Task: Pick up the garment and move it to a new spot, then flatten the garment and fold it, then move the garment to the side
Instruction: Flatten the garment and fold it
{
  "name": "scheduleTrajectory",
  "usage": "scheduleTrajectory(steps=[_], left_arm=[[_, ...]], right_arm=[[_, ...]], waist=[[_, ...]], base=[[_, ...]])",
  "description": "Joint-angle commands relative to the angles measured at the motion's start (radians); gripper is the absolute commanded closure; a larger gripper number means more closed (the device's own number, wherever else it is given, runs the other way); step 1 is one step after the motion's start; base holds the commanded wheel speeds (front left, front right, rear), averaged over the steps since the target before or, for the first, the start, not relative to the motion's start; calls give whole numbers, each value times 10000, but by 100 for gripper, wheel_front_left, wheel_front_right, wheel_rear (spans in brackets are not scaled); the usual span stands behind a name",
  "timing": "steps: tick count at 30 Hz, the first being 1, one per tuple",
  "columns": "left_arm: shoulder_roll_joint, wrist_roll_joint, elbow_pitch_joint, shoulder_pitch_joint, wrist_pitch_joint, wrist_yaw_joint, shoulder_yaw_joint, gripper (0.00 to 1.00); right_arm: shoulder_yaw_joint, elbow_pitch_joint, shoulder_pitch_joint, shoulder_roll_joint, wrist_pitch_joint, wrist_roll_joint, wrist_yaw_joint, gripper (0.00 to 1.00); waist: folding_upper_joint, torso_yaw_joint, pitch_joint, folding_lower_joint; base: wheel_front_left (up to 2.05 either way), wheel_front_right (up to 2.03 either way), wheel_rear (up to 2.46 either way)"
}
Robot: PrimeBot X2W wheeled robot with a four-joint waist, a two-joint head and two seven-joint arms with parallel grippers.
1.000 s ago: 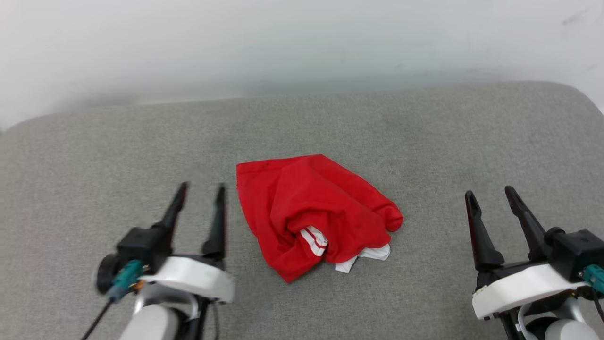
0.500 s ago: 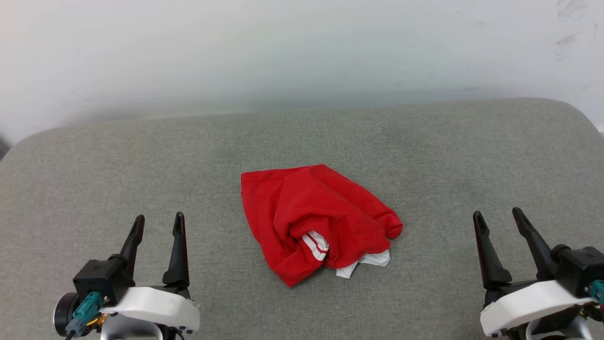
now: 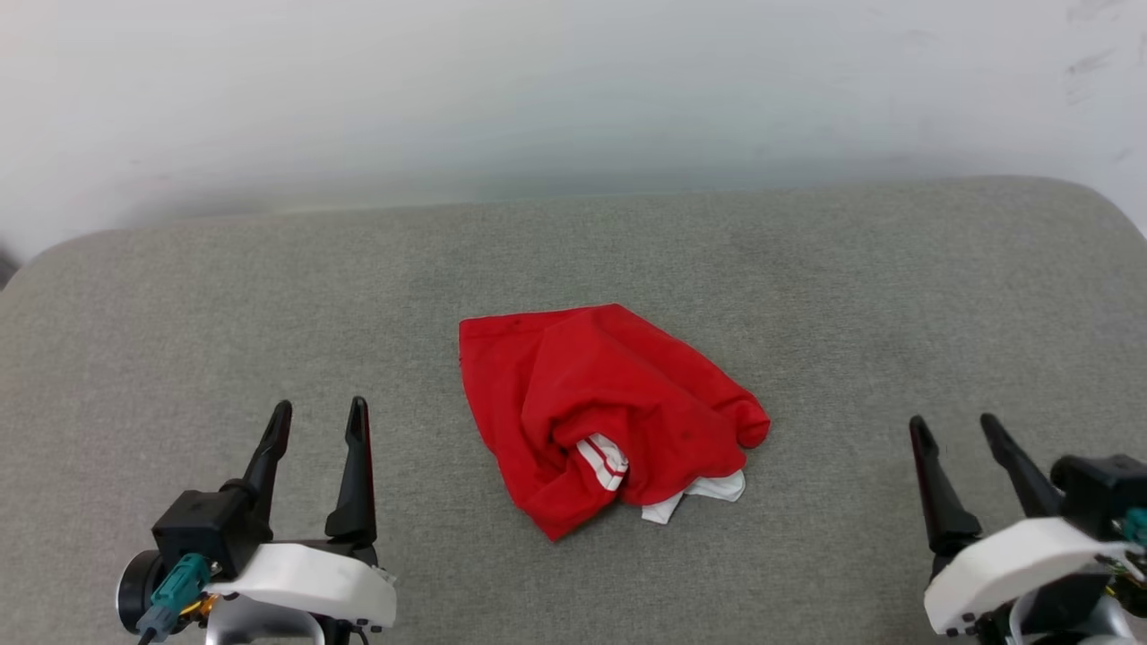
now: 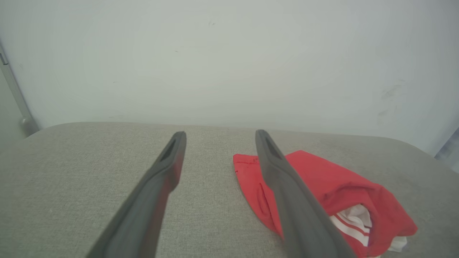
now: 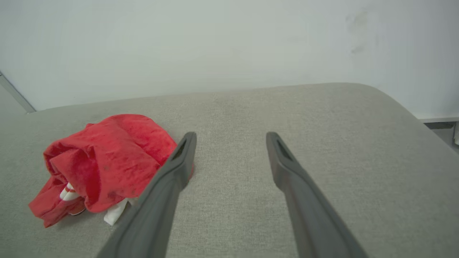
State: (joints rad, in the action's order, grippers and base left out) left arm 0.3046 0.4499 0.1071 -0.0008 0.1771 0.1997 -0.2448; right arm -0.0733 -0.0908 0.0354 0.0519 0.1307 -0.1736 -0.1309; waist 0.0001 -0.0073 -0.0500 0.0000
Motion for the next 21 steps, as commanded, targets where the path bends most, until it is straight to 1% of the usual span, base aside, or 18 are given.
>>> scheduleTrajectory(steps=[1, 3, 4, 5, 6, 11, 15, 16, 17, 18, 19, 20, 21], left_arm=[[-21, -78, 63, -101, -18, 29, -12, 0], [-53, -78, 82, -181, 7, 24, -70, 0], [-69, -87, 89, -207, 27, 18, -96, 0], [-69, -87, 89, -207, 27, 18, -96, 0], [-91, -99, 106, -293, 43, 2, -137, 0], [-183, -134, 69, -579, 118, -81, -265, 0], [-310, -139, -38, -881, 212, -158, -385, 0], [-310, -139, -38, -881, 212, -158, -385, 0], [-386, -122, -91, -984, 272, -205, -433, 0], [-430, -112, -123, -1049, 299, -212, -461, 0], [-430, -112, -123, -1049, 299, -212, -461, 0], [-472, -77, -238, -1179, 353, -241, -458, 0], [-472, -77, -238, -1179, 353, -241, -458, 0]], right_arm=[[41, 40, -271, -22, 294, 53, 3, 0], [275, 117, -562, 45, 1081, 9, 3, 0], [461, 127, -723, 190, 1492, -27, 3, 0], [461, 127, -723, 190, 1492, -27, 3, 0], [1084, 66, -1056, 514, 2374, -262, 3, 0], [3141, -94, -2084, 1665, 4186, -1123, 3, 0], [4547, -3, -2930, 2411, 5075, -1699, 3, 0], [4547, -3, -2930, 2411, 5075, -1699, 3, 0], [5127, 166, -3364, 2726, 5348, -1848, 3, 0], [5367, 282, -3541, 2829, 5451, -1949, 5, 0], [5367, 282, -3541, 2829, 5451, -1949, 5, 0], [5795, 528, -3919, 3060, 5586, -1961, 3, 0], [5795, 528, -3919, 3060, 5586, -1961, 3, 0]], waist=[[-1, 67, -73, 0], [-1, 137, -177, 0], [-1, 173, -222, 0], [-1, 173, -222, 0], [-1, 256, -350, 0], [-1, 568, -752, 0], [-1, 887, -1076, 0], [-1, 887, -1076, 0], [-1, 1030, -1228, 0], [-1, 1105, -1291, 0], [-1, 1105, -1291, 0], [-1, 1228, -1397, 0], [-1, 1228, -1397, 0]], base=[[0, 0, 0], [0, 0, 0], [0, 0, 0], [0, 0, 0], [0, 0, 0], [0, 0, 0], [0, 0, 0], [0, 0, 0], [0, 0, 0], [0, 0, 0], [0, 0, 0], [0, 0, 0], [0, 0, 0]])
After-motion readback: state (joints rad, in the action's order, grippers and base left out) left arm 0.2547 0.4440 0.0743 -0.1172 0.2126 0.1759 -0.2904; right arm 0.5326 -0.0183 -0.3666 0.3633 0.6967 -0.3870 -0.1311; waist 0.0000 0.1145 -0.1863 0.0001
